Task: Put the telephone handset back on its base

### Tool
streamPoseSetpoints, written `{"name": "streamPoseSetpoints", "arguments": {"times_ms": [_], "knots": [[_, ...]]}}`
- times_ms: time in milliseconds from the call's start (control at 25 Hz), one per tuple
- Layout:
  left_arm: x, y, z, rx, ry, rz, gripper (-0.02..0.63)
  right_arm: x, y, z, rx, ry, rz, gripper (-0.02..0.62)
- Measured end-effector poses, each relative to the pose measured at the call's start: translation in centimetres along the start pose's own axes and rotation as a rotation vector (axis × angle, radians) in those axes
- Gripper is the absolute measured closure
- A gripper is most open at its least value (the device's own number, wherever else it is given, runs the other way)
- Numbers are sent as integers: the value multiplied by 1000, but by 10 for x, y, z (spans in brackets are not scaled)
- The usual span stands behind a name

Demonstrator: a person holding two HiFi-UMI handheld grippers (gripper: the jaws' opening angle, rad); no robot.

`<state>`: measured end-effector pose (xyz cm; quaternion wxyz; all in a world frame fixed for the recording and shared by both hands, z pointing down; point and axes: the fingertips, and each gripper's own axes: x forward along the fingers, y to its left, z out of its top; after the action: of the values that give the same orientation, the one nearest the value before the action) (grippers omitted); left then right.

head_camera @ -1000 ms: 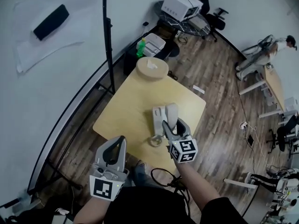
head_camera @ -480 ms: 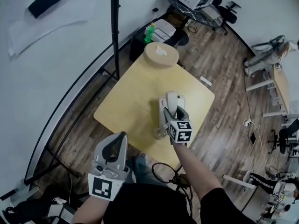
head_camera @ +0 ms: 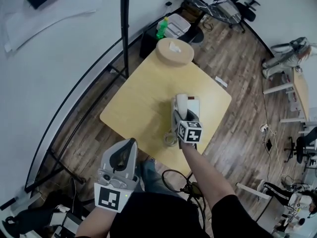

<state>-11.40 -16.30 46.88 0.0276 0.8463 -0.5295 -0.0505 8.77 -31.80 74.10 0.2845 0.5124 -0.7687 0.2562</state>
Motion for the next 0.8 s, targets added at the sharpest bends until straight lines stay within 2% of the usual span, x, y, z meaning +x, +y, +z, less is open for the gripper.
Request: {"name": "streamPoseSetpoints", "arguments": {"times_ms": [360,800], "knots": [[-5,0,0,-8,-3,2,606,8,0,-27,63,93,-47,373],[-19,1,-7,-16,7,14,606,19,-2,-40,53,152,-98,373]]}}
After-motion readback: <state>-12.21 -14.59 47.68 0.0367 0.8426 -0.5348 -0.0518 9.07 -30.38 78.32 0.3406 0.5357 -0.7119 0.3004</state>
